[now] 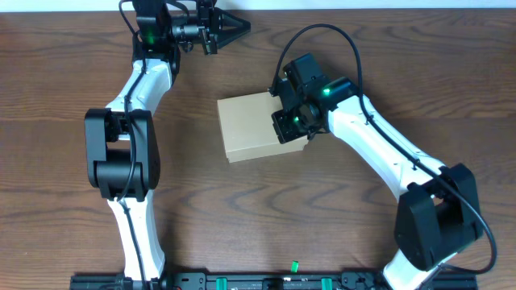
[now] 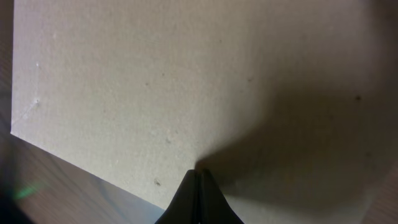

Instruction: Pack container

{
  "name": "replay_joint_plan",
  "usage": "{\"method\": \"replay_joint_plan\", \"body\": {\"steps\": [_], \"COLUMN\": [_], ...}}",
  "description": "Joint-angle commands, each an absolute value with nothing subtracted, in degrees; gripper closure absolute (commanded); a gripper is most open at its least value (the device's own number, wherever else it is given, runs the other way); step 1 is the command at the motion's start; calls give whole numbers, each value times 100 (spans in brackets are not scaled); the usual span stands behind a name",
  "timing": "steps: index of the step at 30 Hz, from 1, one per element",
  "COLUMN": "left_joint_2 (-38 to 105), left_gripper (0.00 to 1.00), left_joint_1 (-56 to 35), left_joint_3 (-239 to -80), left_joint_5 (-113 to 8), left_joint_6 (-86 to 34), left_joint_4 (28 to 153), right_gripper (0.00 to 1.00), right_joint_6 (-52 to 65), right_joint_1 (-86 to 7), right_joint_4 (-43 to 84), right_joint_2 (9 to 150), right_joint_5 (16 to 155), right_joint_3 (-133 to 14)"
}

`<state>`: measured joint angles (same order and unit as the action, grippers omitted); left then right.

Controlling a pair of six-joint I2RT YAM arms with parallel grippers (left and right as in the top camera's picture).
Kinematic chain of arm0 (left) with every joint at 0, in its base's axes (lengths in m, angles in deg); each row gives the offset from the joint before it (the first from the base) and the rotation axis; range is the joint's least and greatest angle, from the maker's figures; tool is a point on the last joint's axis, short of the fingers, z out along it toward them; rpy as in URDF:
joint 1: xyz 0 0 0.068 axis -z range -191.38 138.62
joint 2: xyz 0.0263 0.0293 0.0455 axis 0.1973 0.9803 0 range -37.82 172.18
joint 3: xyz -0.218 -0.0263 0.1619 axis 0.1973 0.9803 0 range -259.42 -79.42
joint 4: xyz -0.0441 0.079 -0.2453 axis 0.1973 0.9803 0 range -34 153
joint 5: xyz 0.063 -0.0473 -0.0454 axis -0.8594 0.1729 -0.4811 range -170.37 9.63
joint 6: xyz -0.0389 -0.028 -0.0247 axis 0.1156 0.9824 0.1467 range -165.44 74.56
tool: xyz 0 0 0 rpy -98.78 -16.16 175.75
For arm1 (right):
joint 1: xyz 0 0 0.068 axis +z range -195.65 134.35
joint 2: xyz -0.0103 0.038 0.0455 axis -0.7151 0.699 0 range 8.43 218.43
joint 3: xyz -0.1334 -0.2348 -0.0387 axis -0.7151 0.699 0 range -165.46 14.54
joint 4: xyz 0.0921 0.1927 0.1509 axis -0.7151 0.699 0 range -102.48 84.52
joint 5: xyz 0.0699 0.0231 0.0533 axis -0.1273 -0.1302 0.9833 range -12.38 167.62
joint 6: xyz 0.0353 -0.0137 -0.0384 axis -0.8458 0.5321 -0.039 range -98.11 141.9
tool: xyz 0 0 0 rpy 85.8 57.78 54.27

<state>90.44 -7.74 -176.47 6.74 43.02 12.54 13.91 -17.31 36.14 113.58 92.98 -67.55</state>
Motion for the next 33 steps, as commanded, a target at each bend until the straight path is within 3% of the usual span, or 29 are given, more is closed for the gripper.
{"method": "replay_joint_plan", "body": {"steps": [1,2,3,5,6,14,22,23,33], "left_joint_2": [9138,9138,9138,9138,9138,9138,9138,9138,9138], "left_gripper": [94,94,94,94,93,67,7,3,4], "left_joint_1": [-802,-802,-802,-802,-802,-802,-802,-802,-802], "left_joint_3": [-17807,-17807,-17807,-17807,-17807,-17807,-17807,-17807,-17807], "left_joint_5": [816,814,814,814,814,843,926,930,952], "left_joint_6": [4171,4171,4169,4139,4134,4128,4073,4075,4088], "left_joint_4": [1245,1245,1243,1243,1243,1195,1195,1195,948], "right_gripper": [99,99,81,16,1,1,1,1,1], "right_joint_6": [1548,1638,1751,2003,2105,2807,3539,3574,3172], "right_joint_1": [-1674,-1696,-1736,-1860,-1943,-3014,-4367,-4538,-5672], "right_joint_4": [3566,3558,3551,3586,3621,4318,4672,4607,3750], "right_joint_2": [11139,11012,10881,10599,10437,9224,8033,7834,5638], "right_joint_5": [9116,9114,9114,9114,9114,9121,10012,10176,10917], "right_joint_3": [-6986,-7070,-7150,-7279,-7312,-7286,-6403,-6158,-3701]}}
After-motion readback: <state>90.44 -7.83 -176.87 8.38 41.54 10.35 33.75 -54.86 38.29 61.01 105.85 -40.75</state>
